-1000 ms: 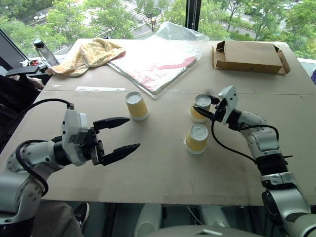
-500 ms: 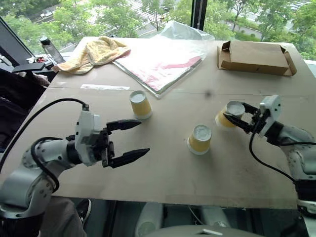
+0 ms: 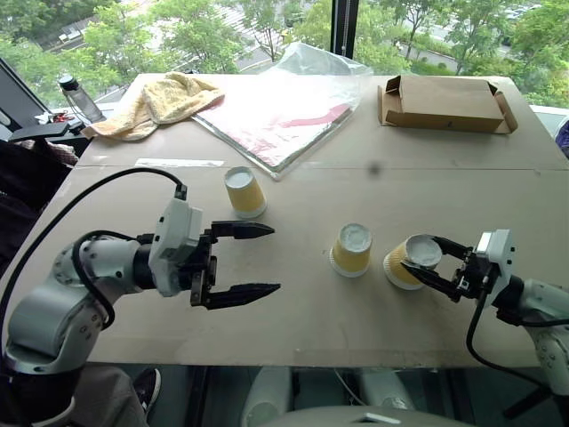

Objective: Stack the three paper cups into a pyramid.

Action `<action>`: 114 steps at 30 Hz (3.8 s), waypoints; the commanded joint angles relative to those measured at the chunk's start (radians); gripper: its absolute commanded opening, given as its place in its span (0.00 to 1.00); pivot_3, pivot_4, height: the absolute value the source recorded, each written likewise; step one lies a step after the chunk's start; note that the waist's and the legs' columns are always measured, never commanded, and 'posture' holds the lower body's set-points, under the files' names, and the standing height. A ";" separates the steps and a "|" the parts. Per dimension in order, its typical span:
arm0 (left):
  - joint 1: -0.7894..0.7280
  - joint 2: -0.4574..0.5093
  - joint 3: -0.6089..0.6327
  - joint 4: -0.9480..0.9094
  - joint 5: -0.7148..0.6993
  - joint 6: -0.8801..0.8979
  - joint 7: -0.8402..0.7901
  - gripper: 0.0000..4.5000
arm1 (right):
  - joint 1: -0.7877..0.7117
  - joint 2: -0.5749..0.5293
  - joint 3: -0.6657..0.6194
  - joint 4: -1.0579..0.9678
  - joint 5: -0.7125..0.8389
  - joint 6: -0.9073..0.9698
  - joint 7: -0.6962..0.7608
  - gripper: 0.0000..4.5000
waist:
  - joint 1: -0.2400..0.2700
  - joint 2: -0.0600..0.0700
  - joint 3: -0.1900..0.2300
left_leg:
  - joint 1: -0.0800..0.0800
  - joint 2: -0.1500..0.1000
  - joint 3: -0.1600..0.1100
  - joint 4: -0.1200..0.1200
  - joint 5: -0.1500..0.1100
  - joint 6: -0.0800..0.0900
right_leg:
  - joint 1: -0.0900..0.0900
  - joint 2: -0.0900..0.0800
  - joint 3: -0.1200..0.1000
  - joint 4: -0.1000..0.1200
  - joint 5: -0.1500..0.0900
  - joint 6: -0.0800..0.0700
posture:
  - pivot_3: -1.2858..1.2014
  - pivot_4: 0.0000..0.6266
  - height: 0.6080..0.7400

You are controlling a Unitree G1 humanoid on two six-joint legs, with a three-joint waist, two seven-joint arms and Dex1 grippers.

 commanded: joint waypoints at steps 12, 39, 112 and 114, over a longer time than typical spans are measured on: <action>0.002 0.014 0.047 0.010 -0.019 0.000 -0.017 1.00 | -0.051 0.021 0.035 -0.015 0.002 0.000 -0.024 0.51 | 0.013 0.000 0.000 | 0.000 0.000 0.000 0.000 0.000 0.000 | -0.001 0.000 0.000 0.000 0.000 0.000 | 0.52 0.24 1.00; 0.017 0.011 0.057 -0.001 -0.015 0.004 0.004 1.00 | -0.080 -0.014 0.037 0.030 -0.013 -0.008 -0.015 0.99 | 0.015 0.000 0.000 | 0.000 0.000 0.000 0.000 0.000 0.000 | -0.001 0.000 0.000 0.000 0.000 0.000 | 0.52 0.24 1.00; -0.410 -0.587 -0.123 0.700 0.666 -0.396 0.863 0.69 | -0.161 -0.131 -0.101 -0.247 0.364 0.284 -0.082 1.00 | 0.042 -0.010 0.003 | -0.004 -0.001 -0.001 0.003 0.002 -0.004 | -0.002 -0.001 -0.003 0.000 0.000 0.001 | 0.52 0.24 1.00; -0.410 -0.585 -0.124 0.703 0.667 -0.393 0.862 0.55 | -0.161 -0.131 -0.100 -0.247 0.364 0.284 -0.082 1.00 | 0.042 -0.010 0.003 | -0.004 -0.001 -0.001 0.002 0.002 -0.004 | -0.002 -0.001 -0.003 0.001 0.000 0.001 | 0.52 0.24 1.00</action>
